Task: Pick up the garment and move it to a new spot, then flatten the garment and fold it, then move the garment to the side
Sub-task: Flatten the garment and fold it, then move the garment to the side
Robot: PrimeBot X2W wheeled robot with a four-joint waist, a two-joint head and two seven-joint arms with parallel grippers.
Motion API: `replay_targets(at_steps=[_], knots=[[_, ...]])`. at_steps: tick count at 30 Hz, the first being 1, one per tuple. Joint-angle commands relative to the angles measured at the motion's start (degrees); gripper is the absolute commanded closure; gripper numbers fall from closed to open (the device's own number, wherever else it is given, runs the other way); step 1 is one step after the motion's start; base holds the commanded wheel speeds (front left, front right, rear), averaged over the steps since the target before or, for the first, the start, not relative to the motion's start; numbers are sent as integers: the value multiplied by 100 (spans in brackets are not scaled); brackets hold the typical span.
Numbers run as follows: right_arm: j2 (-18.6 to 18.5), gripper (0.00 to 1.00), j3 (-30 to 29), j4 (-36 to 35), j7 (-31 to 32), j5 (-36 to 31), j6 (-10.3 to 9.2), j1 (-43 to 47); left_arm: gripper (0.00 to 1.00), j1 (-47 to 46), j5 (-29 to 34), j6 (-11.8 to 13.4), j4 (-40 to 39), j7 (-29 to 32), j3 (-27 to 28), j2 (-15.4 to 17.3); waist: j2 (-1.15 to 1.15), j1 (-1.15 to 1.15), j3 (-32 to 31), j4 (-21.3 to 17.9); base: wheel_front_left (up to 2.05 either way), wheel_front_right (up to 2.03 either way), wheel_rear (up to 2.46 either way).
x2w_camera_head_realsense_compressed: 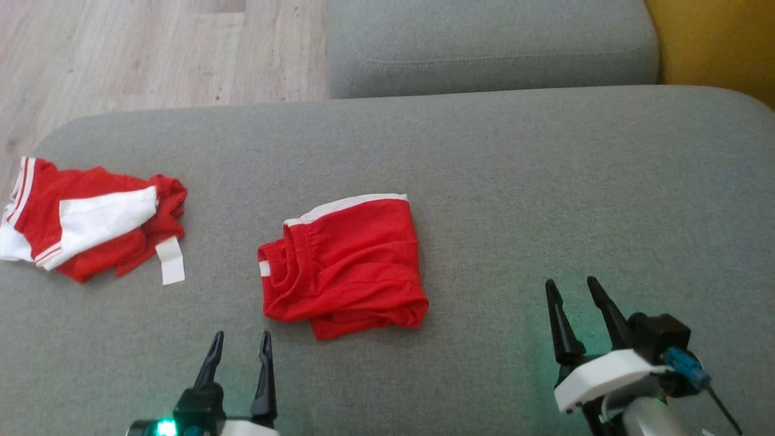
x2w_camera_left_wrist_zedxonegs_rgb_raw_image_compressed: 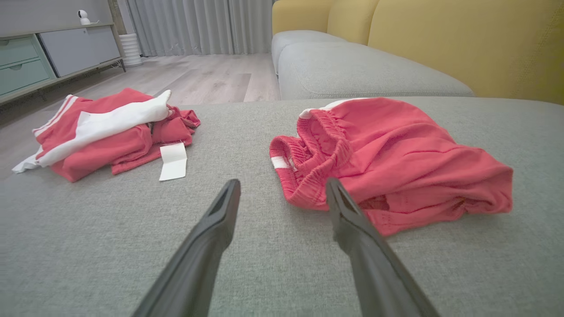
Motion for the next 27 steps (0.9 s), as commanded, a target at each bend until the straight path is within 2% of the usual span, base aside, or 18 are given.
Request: replay_targets(at_steps=[1,9,13,22,27], knots=[[13,0,151,-191,-63,49,37,-109,0,-121,56,56,-224,-55,263,15,0,1,-47,-39,0,0,0],[13,0,172,-161,-63,48,37,-62,0,-88,6,25,-267,-55,268,15,0,1,-30,-1,0,0,0],[13,0,436,-48,-63,185,37,-145,0,-156,-19,-10,-280,-55,171,15,0,1,53,131,0,0,0],[13,0,1099,394,-63,601,37,-1135,0,-468,-105,-163,-353,-55,-266,15,0,1,550,785,0,0,0],[13,0,1295,1015,-63,816,37,-1855,0,-681,-159,-240,-342,-55,-535,15,0,1,787,1209,0,0,0]])
